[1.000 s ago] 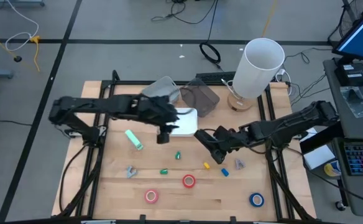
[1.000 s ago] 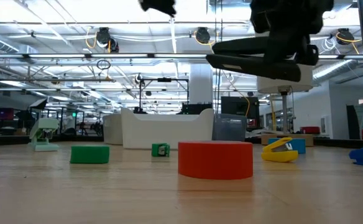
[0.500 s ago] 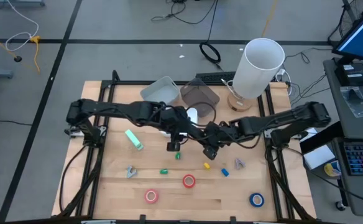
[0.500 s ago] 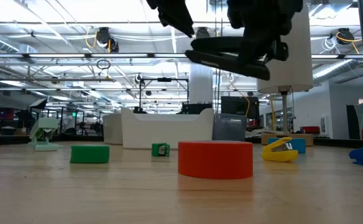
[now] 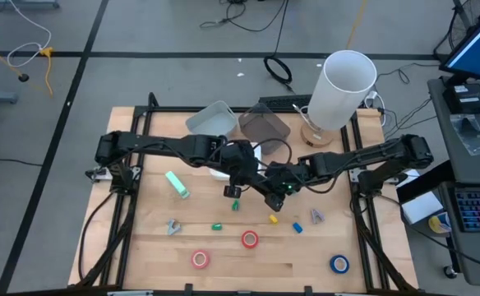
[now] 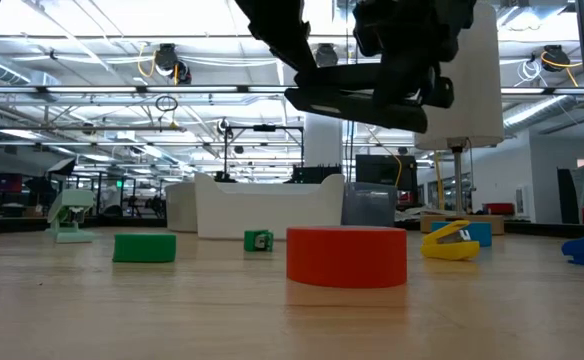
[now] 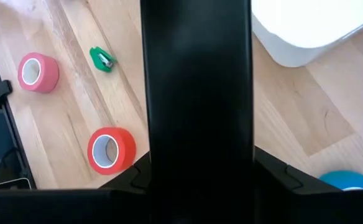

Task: Pick and place Stapler, Stapler remover, tape
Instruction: Put the black stapler into the gray bin

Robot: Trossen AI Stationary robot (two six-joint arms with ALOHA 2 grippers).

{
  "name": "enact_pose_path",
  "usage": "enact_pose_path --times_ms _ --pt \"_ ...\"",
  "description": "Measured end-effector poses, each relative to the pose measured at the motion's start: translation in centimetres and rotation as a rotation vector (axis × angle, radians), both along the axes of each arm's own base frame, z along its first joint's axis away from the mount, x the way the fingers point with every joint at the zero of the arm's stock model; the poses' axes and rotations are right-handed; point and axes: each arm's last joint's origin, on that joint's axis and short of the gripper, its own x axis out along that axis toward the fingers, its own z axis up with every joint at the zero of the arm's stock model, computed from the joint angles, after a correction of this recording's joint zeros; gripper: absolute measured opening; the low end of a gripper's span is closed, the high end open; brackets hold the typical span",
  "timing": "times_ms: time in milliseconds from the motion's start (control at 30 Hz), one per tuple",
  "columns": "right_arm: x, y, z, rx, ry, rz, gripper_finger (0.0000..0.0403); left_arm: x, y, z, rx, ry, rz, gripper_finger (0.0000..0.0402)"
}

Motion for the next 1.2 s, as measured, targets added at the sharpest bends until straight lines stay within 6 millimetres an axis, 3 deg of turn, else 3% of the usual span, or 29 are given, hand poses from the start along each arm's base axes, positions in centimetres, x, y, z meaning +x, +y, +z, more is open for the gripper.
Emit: enact_pose_path --times_ms 367,800,1200 --pt "0.0 0.0 0.0 -0.002 -0.001 -0.003 0.0148 0.2 1.2 0.5 -0.042 -0.055 -0.001 0.0157" --pt "0.4 0.0 -1.2 -0.049 0.051 0.038 0.0148 0.1 1.8 0.7 -0.082 -0.056 -0.024 0.0254" --pt "1.2 0.0 -1.0 -0.122 -0.025 0.098 0.0148 0.6 1.7 0.1 -0.127 -0.04 -0.036 0.0258"
